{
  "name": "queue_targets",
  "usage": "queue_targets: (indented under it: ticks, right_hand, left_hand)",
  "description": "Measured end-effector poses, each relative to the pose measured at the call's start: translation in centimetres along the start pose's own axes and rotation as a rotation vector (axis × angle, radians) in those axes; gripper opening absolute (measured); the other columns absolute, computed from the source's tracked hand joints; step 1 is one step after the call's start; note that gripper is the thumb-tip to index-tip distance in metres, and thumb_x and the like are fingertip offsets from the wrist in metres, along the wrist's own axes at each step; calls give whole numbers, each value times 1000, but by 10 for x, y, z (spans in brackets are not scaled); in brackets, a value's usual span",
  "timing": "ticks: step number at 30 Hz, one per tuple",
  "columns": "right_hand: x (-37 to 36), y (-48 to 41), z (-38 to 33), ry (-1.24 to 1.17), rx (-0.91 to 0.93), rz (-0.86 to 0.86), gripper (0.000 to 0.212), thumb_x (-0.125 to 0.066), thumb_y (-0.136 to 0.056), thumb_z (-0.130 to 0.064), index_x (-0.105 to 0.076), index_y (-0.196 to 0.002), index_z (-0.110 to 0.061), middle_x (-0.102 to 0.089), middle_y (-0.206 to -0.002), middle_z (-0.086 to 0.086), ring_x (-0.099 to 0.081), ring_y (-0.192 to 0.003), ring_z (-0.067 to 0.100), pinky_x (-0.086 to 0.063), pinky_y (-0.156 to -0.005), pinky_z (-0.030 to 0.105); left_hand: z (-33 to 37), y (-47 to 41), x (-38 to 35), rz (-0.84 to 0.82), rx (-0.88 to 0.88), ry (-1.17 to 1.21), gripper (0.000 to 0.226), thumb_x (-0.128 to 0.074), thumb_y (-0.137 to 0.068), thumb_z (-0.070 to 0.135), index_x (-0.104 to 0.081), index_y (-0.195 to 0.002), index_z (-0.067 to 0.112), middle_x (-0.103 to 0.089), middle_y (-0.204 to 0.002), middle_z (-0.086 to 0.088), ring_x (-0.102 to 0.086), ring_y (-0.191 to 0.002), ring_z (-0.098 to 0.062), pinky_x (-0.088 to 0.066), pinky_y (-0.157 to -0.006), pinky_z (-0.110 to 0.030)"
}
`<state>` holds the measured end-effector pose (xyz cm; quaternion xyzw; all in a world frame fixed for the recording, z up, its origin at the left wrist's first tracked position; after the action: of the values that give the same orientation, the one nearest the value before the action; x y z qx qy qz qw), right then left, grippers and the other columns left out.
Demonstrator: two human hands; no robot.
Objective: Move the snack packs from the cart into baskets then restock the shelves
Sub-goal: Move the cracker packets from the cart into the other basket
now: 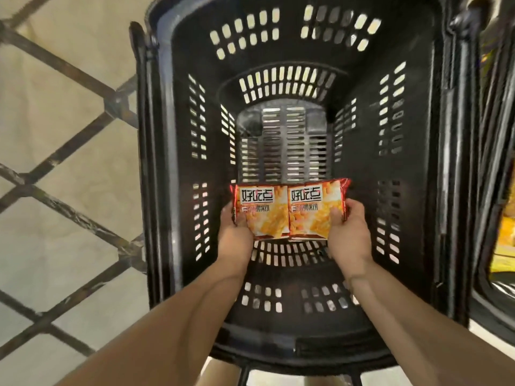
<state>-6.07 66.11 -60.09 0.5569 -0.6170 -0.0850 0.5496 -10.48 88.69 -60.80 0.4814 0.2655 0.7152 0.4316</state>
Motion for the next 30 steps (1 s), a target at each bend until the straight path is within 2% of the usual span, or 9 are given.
queue_targets:
  ticks: [3,8,11,13,15,20,25,27,30]
  right_hand:
    - [-4,-5,0,76,-17,-6,28,-39,-108,-30,-47,-134,-22,-67,-112,7,-66,-102,30,-56,-86,49]
    - [-5,-8,-3,337,-43,-22,27,-36,-105,-19,-53,-124,-13,-57,-122,16,-58,-112,37,-45,-87,40]
    - [-6,-5,-11,488,-49,-21,34,-36,-103,-14,-53,-133,-14,-50,-134,14,-59,-115,34,-44,-86,36]
    - [-6,-2,-14,558,-25,-18,35,-39,-103,-14,-54,-134,-15,-48,-133,14,-60,-111,33,-47,-86,35]
    - [-5,2,-15,616,18,-7,34,-41,-103,-14,-55,-133,-15,-47,-128,14,-60,-107,30,-49,-84,34]
    - [-3,8,-20,711,104,32,35,-41,-101,-13,-49,-135,-10,-52,-127,12,-58,-110,28,-50,-81,34]
    - [-4,3,-17,552,-13,-10,22,-36,-103,-13,-40,-124,-6,-64,-115,17,-65,-102,37,-48,-72,38]
    - [-6,1,-13,560,-23,-62,24,-37,-102,-12,-41,-125,-6,-62,-118,18,-65,-103,38,-52,-75,40]
    - [-6,0,-15,734,33,-95,34,-41,-99,-10,-46,-133,-9,-48,-132,14,-58,-114,30,-46,-74,34]
  left_hand:
    - [2,-4,-2,13,-22,-138,37,-38,-111,26,-45,-147,28,-61,-129,1,-60,-120,-20,-46,-101,-35]
    - [4,-9,-12,-54,-49,-431,47,-60,-97,18,-46,-141,22,-58,-134,-9,-52,-130,-28,-43,-108,-37]
    - [7,-4,-16,-94,20,-625,62,-51,-98,18,-26,-155,15,-38,-152,-19,-30,-146,-35,-32,-120,-52]
    - [11,2,-17,-109,63,-734,71,-52,-100,16,-14,-160,10,-20,-160,-23,-18,-151,-37,-29,-122,-52]
    - [17,9,-14,-80,32,-817,74,-56,-102,21,-13,-161,7,-14,-160,-21,-17,-150,-37,-33,-120,-50]
    - [21,12,-8,-29,-57,-738,77,-55,-103,22,-9,-161,2,-27,-157,-18,-27,-148,-33,-33,-119,-44]
    - [14,6,2,-31,-60,-481,45,-59,-99,18,-42,-140,10,-52,-140,-12,-52,-133,-28,-43,-113,-43]
    - [15,6,1,-65,-58,-497,48,-58,-99,18,-41,-144,11,-47,-145,-12,-48,-137,-27,-40,-116,-42]
    - [18,7,-9,-98,-21,-668,67,-54,-99,17,-21,-158,11,-24,-157,-16,-29,-147,-34,-32,-121,-48]
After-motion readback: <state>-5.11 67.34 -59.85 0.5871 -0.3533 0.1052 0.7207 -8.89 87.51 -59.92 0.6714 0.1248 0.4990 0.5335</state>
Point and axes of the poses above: each hand's wrist, its own y-axis away from the middle knuckle, its own x-axis out of the back of the hand, z = x × y, the point moved 5 cm from there along -y, towards the middle knuckle
